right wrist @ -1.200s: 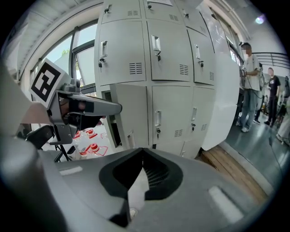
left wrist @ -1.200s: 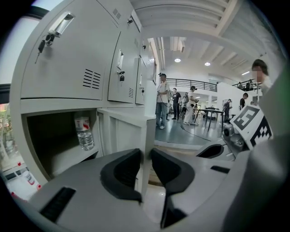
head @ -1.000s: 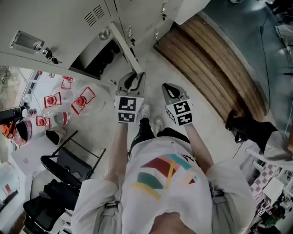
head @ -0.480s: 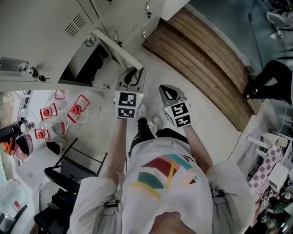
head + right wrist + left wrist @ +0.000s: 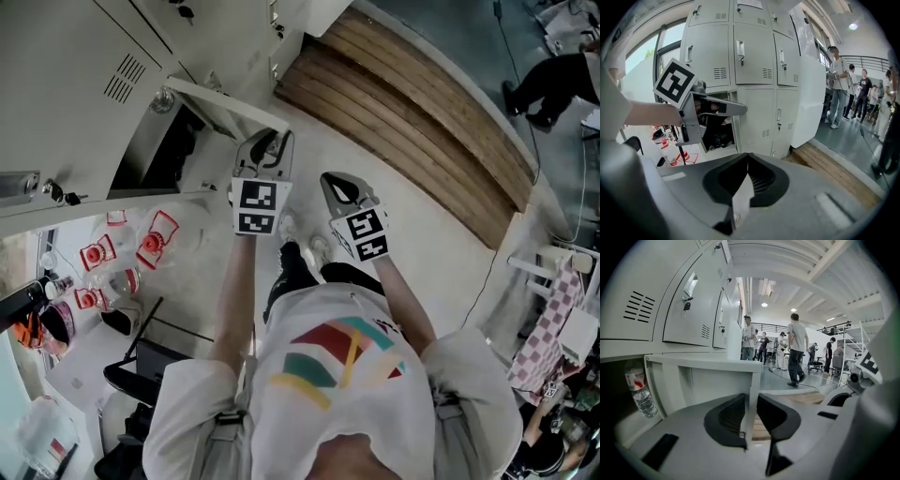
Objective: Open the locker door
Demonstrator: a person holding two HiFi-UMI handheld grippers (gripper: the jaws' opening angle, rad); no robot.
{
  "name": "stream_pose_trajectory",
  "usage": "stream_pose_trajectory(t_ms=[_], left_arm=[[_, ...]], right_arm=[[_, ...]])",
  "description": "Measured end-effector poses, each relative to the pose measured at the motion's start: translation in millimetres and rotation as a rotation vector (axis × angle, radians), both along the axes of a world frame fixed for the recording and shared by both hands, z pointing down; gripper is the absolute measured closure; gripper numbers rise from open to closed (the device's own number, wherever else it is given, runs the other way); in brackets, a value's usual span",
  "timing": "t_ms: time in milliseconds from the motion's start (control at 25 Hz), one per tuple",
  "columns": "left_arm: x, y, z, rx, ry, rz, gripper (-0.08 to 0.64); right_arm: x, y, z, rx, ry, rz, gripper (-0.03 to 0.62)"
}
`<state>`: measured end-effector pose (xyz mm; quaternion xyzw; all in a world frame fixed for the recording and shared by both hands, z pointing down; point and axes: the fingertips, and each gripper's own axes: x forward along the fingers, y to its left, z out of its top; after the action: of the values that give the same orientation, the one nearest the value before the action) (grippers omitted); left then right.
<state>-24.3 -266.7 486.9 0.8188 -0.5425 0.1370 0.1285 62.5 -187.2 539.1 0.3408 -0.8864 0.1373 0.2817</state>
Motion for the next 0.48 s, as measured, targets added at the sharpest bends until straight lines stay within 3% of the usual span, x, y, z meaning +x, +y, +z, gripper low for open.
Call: stream_pose_trajectory(t_ms=[480], left_arm=[[11.7, -31.0, 0.3, 0.015, -0.006, 0.067, 0.468]], right_arm=[[3.8, -3.8, 4.3, -0.023, -0.002, 0.033, 0.588]])
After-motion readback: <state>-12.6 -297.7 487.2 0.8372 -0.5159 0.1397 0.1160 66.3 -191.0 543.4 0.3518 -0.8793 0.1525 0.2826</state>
